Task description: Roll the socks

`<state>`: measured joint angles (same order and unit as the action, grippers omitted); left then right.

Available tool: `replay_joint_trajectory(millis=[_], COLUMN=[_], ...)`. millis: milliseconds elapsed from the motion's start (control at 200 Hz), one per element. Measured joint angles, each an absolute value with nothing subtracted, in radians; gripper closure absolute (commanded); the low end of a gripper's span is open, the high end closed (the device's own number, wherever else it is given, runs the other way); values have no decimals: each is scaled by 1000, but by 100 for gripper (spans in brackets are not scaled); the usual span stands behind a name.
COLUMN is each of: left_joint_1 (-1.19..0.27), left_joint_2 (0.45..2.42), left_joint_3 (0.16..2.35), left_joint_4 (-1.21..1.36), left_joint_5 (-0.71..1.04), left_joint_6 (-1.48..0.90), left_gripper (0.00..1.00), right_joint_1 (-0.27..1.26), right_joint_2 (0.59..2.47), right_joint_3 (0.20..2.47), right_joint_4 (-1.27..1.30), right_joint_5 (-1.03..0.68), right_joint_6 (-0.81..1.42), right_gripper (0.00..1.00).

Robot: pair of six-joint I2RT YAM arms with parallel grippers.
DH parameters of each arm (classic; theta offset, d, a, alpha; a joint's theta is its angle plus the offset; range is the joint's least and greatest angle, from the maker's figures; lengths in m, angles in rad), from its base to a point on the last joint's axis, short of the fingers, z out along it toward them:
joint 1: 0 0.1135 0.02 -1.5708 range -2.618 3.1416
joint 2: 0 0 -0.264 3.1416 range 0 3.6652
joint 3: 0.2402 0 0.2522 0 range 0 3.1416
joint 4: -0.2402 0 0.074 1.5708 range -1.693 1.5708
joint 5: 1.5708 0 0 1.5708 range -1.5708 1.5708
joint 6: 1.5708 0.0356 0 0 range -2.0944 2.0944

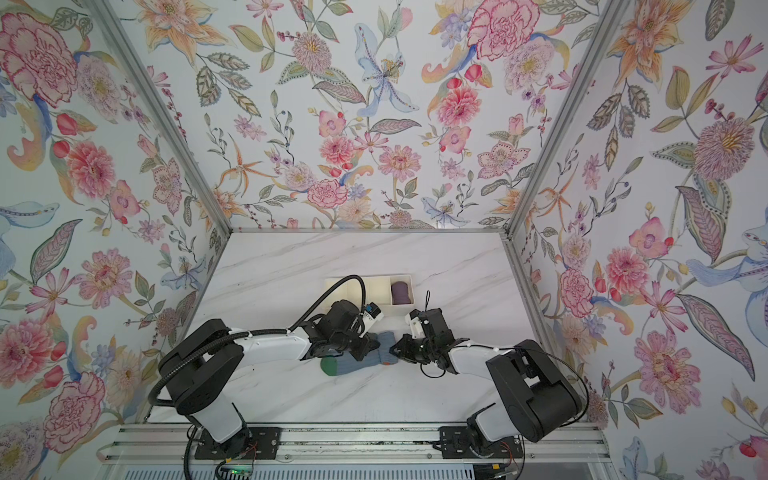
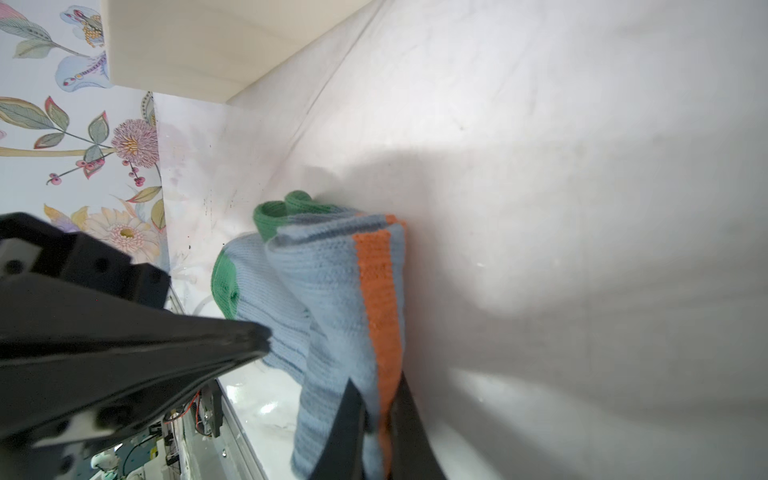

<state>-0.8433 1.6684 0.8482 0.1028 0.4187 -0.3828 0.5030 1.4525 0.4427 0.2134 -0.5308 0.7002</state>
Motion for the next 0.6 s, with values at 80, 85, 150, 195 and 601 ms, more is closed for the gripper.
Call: replay_joint_trajectory(millis=[80, 85, 150, 195, 601], left_joint_1=[-841, -841, -839, -838, -834], left_joint_2=[1614, 1612, 1582, 1575, 1606], left_joint_3=[841, 841, 827, 813, 713], left_joint_4=[96, 96, 93, 91, 67], left_joint_5=[402, 402, 385, 380, 297], left_joint_6=[-385, -385, -386, -386, -402], left_gripper=[100, 100, 100, 100, 100], right_joint_1=[504, 504, 505, 505, 511], right_joint_2=[1446, 1446, 1445, 1445, 1445], right_joint_3=[453, 453, 459, 462, 484], right_joint_4=[185, 183, 171, 164, 122], right_joint_5=[-516, -515, -510, -507, -488], right_joint_6=[691, 689, 685, 684, 665], right_gripper=[90, 90, 90, 90, 90])
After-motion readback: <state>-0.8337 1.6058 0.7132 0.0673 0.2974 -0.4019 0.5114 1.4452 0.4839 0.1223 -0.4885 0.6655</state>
